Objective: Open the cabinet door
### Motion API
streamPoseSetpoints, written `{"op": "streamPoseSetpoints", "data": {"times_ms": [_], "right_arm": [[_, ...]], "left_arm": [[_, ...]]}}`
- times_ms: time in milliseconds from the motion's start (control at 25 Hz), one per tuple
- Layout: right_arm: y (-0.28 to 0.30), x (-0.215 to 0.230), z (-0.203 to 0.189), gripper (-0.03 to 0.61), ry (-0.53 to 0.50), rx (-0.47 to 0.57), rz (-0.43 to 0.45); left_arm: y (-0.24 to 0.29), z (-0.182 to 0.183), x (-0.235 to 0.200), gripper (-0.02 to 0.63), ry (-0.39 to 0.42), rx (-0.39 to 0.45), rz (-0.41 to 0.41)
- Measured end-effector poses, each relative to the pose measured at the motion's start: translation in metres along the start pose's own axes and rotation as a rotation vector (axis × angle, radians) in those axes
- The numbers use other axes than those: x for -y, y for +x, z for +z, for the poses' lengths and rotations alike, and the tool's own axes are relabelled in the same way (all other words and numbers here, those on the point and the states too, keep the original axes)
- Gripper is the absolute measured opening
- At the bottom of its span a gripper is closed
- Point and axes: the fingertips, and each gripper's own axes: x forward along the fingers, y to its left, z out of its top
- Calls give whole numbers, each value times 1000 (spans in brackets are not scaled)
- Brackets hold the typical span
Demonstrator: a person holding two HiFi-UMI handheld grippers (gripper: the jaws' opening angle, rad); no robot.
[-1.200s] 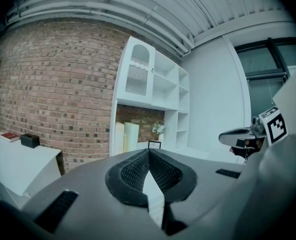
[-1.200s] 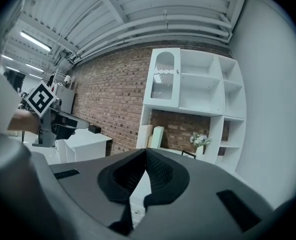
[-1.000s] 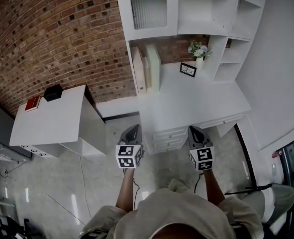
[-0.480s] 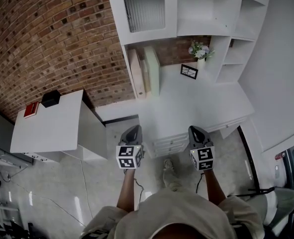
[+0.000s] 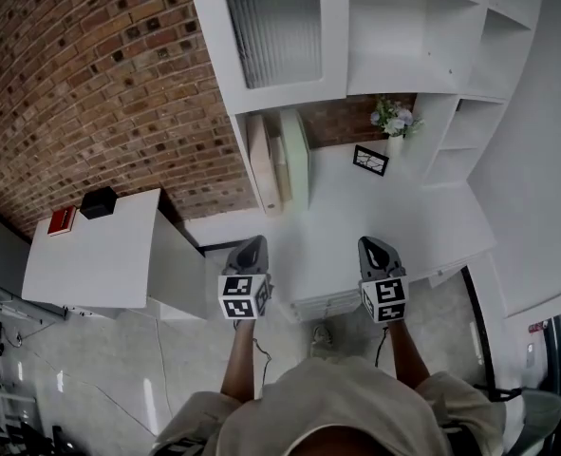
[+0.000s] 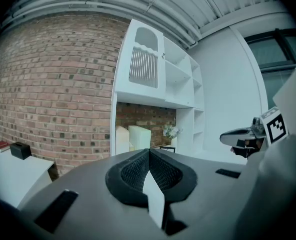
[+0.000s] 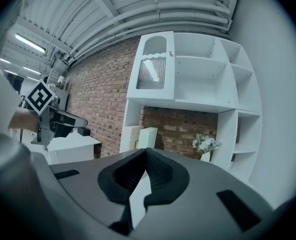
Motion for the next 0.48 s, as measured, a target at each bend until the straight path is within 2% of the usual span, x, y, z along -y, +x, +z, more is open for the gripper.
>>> {"op": "streamPoseSetpoints", "data": {"times_ms": [480], "right_arm": [[112, 66, 26, 14, -8, 55, 48]], "left_arm": [[98, 52, -37, 26, 14, 47, 70]]}}
